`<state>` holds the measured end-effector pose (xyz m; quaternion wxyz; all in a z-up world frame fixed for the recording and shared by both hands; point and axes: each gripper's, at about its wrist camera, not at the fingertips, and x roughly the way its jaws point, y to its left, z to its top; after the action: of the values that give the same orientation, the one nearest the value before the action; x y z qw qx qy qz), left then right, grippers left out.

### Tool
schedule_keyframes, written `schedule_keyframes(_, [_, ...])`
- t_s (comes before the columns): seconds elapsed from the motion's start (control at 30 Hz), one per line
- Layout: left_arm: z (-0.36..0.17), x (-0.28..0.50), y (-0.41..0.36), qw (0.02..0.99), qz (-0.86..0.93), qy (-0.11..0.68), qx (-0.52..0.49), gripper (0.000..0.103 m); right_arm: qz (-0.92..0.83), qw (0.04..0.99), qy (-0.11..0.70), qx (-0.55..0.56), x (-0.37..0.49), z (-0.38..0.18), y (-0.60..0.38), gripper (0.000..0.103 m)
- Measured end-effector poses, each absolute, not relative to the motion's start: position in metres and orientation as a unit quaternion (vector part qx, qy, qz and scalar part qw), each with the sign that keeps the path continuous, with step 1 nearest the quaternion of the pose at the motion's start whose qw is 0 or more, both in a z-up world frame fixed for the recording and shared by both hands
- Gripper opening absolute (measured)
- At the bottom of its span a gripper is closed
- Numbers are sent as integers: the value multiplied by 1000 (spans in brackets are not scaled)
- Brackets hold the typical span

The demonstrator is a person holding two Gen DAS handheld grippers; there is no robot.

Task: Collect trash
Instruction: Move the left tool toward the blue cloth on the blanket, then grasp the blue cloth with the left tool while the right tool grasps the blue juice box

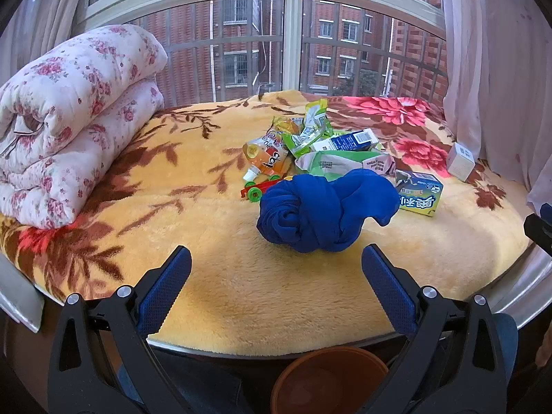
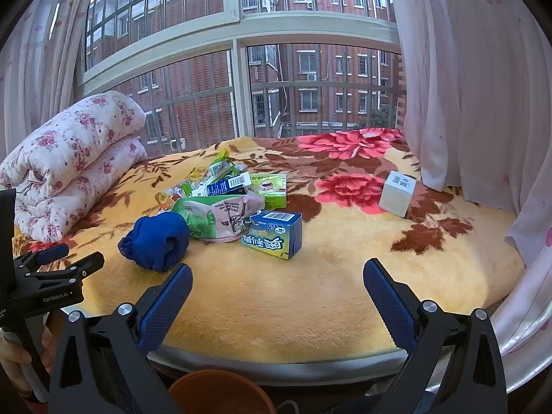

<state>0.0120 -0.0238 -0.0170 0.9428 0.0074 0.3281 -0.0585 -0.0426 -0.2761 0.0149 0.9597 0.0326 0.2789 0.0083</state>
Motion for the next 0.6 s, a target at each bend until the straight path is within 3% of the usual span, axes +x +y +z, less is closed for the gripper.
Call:
schedule_keyframes(0.4, [-19,26,-30,942,-67,329,12,97,6,958,285,32,-38,10,-279,98])
schedule_keyframes(0.6, [-36,68,-53,927,-137,349,13,97,2,954,296,41,-26,2,-279,98])
